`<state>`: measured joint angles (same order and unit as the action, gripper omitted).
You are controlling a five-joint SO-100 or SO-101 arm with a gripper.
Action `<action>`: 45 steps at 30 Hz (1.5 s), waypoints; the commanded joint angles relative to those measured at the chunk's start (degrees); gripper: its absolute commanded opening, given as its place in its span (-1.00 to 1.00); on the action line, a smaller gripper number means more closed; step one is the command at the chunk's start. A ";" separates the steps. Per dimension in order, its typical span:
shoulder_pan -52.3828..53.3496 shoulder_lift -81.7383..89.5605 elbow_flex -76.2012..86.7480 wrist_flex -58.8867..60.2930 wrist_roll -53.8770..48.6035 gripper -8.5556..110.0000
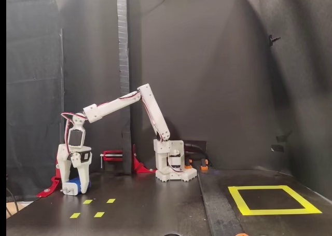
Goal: Grasp the block and place it in the designated area.
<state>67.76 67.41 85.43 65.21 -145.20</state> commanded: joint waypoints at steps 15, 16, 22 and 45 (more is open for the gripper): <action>-3.78 6.33 -16.08 18.37 2.72 -0.51; -3.87 7.12 -16.17 18.81 2.72 -0.51; -4.57 11.25 -18.28 23.20 2.72 -0.51; -11.95 13.97 -18.90 26.72 10.28 -0.51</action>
<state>57.57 78.31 68.47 92.20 -136.41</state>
